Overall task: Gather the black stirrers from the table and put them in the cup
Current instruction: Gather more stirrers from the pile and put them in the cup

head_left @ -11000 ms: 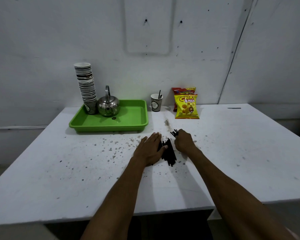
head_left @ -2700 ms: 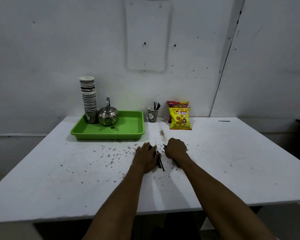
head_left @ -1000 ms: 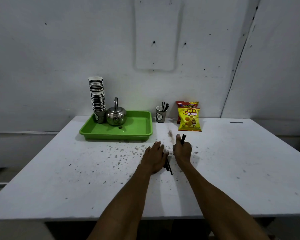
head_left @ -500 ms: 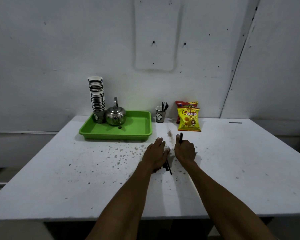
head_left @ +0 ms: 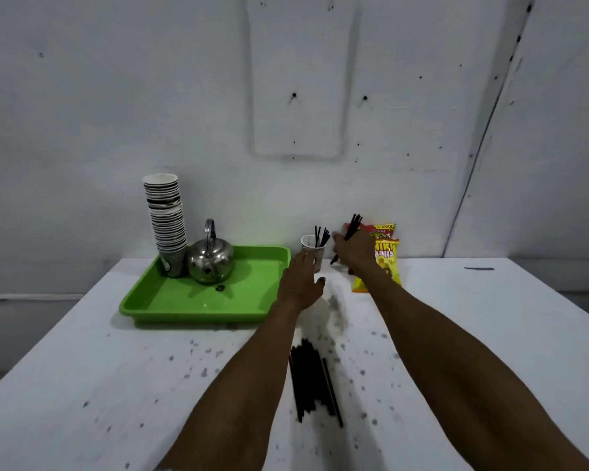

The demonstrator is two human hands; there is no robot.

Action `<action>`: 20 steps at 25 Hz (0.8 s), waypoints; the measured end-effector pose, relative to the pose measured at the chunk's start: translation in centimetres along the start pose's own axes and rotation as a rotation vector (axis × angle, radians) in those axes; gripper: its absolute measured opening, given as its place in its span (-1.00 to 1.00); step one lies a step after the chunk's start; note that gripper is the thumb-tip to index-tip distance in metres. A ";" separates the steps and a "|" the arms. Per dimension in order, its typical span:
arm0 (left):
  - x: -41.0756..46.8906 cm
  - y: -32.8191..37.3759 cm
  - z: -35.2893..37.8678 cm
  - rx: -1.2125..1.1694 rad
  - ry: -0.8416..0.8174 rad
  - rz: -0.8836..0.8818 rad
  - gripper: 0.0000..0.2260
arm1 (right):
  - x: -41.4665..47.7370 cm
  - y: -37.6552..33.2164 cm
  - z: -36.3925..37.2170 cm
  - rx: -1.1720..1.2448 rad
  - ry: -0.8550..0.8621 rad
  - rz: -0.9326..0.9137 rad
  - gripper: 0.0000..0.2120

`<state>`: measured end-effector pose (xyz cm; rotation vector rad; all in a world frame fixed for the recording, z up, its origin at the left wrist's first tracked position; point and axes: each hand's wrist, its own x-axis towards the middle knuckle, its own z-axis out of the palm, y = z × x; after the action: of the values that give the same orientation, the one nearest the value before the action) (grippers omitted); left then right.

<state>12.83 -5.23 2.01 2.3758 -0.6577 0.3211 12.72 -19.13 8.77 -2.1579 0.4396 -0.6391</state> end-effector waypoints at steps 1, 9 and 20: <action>1.7 -0.6 0.1 -0.033 0.020 -0.024 -0.36 | 1.6 -0.6 0.6 -0.014 -0.001 -0.009 -0.58; 9.4 -3.3 1.8 -0.218 0.049 -0.194 -0.10 | 8.7 -1.3 5.6 0.000 0.018 -0.024 -0.58; 10.9 -4.4 3.9 -0.267 0.024 -0.190 -0.05 | 10.0 -0.2 7.0 -0.188 -0.147 -0.029 -0.64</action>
<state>24.61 -8.94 0.92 2.1535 -0.4301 0.1667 24.88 -19.77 8.06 -2.3752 0.4030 -0.4663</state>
